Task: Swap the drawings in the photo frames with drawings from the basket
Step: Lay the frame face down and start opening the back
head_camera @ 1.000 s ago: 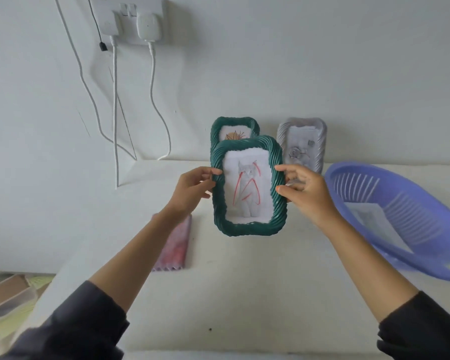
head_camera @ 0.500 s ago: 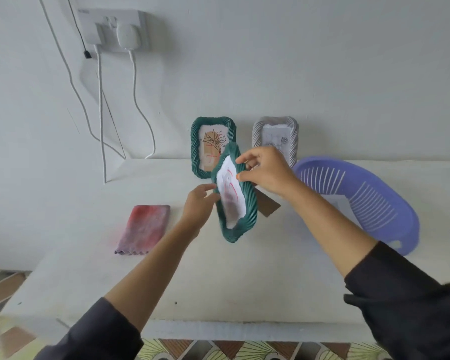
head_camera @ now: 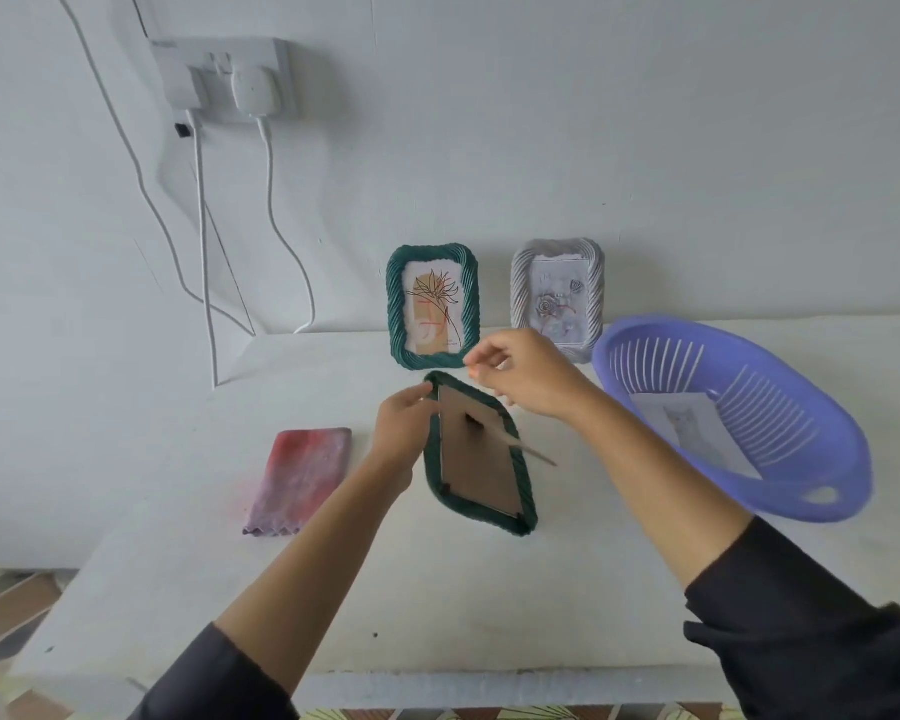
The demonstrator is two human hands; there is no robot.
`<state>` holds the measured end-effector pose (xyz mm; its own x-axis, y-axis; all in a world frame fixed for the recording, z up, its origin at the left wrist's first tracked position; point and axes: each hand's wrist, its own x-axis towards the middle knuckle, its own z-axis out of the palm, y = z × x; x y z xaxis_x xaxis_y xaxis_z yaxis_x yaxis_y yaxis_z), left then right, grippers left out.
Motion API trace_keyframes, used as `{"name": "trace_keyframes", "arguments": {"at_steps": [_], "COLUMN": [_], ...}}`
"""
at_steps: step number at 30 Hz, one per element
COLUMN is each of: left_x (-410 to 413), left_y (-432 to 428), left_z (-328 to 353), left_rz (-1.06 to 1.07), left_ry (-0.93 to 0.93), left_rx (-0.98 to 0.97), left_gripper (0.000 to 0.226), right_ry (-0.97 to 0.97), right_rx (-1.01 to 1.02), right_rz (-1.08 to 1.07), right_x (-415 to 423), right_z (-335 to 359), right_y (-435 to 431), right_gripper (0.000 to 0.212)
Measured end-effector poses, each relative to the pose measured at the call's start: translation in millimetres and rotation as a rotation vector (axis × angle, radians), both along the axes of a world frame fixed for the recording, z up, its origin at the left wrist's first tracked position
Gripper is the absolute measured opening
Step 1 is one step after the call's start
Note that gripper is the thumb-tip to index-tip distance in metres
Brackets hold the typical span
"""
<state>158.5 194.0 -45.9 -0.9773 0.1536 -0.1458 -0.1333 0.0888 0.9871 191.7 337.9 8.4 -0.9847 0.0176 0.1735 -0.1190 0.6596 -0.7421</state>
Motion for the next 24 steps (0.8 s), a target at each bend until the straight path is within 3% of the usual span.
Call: {"name": "trace_keyframes", "arguments": {"at_steps": [7,12,16,20,24], "left_x": [-6,-7,-9,-18,-41], "left_y": [-17,-15,-14,-13,-13], "left_z": [-46,-55,-55,-53,-52], "left_rz": [-0.105,-0.117,-0.158,-0.144,-0.097], "left_ry": [0.028,0.21,0.29,0.302,0.342], "left_rx": [-0.352,-0.566,-0.748,-0.887,-0.807], "left_gripper": [0.034,0.043,0.03,0.032,0.031], "right_ry": [-0.247,-0.176,-0.096,-0.117,-0.079], "right_rx": [0.26,0.319,0.36,0.292,-0.053], "right_rz": [-0.002,-0.057,-0.094,-0.066,-0.149], "right_x": [13,28,31,27,13], "right_z": [-73,-113,-120,-123,-113], "right_y": [28,24,22,23,34], "right_gripper": [0.035,0.042,0.043,0.041,0.029]}}
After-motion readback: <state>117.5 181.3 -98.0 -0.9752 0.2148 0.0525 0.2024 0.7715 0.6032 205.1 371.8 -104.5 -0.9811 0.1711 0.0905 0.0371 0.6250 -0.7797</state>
